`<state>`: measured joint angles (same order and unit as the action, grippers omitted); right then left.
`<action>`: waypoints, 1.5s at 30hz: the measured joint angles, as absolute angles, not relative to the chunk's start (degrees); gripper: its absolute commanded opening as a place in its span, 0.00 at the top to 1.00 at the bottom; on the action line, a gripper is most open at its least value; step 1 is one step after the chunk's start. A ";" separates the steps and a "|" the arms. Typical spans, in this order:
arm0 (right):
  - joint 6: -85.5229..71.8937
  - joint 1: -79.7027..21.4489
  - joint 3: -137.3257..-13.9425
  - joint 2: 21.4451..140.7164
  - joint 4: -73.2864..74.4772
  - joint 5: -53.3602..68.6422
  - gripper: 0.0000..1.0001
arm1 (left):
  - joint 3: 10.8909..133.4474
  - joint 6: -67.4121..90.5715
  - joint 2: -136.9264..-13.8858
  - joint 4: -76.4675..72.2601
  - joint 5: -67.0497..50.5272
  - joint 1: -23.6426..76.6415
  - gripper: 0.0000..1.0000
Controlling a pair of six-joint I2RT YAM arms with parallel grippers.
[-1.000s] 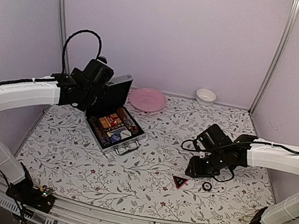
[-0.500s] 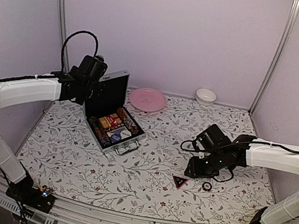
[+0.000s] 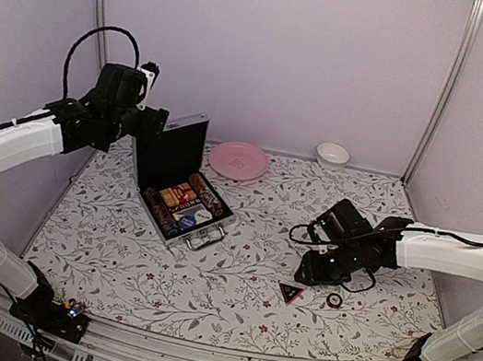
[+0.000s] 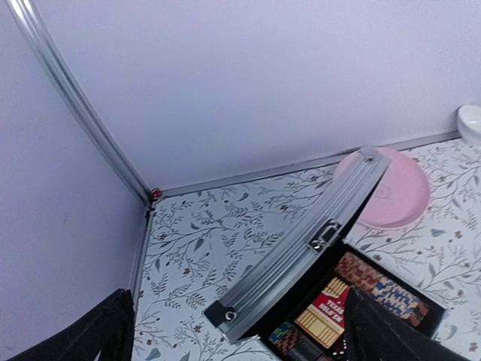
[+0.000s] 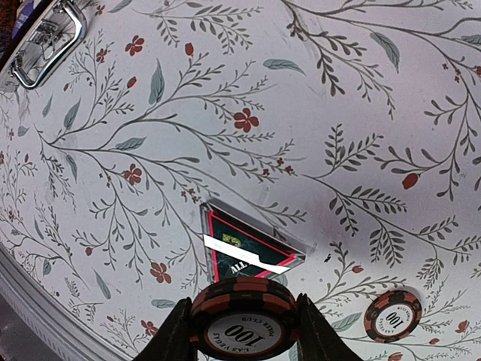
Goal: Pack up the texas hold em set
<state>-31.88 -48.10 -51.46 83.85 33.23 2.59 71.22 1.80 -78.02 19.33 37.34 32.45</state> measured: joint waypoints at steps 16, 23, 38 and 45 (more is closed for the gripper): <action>-21.39 -60.49 -58.87 85.52 30.06 5.30 0.67 | 52.40 34.11 -72.07 5.23 -13.23 45.21 0.24; -17.58 -62.37 -58.98 85.52 28.42 6.02 0.67 | 47.57 42.26 -75.68 1.89 -24.75 48.21 0.26; -15.14 -63.00 -59.68 85.60 27.31 6.44 0.67 | 46.52 51.96 -88.38 -13.19 -38.81 50.37 0.33; -15.14 -63.00 -59.68 85.60 26.98 6.46 0.67 | 46.68 55.05 -94.89 -19.57 -43.40 50.81 0.37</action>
<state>-15.14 -63.00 -59.68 85.60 26.98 6.46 46.68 55.05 -94.89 -19.57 -43.40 50.81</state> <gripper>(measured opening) 0.394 0.641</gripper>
